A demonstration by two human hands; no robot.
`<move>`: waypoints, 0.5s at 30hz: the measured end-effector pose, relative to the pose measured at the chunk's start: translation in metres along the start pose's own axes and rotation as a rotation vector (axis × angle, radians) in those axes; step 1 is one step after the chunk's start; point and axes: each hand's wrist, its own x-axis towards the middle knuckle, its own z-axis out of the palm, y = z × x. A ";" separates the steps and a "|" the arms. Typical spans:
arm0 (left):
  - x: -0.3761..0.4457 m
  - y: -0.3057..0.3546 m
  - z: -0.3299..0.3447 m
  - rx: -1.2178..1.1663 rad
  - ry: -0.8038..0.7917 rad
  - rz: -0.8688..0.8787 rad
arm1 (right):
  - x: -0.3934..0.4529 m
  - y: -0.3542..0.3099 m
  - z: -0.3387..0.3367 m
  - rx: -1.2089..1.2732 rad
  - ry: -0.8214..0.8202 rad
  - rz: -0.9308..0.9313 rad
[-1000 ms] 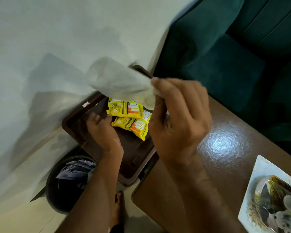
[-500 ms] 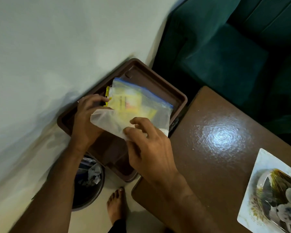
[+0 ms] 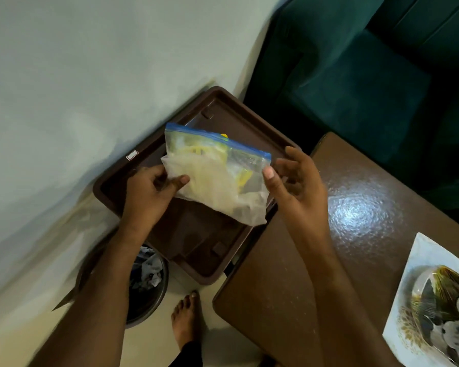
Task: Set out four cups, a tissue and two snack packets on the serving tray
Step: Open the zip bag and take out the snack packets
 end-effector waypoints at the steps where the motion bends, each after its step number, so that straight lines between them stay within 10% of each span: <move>1: 0.001 0.001 0.001 -0.030 0.012 -0.016 | -0.004 0.006 -0.001 0.077 -0.019 0.046; 7: 0.008 0.004 0.013 -0.099 0.179 -0.107 | -0.015 0.038 0.015 0.058 -0.290 0.062; 15: 0.019 0.010 0.018 -0.352 0.230 -0.301 | 0.015 0.027 0.064 -0.192 0.057 0.236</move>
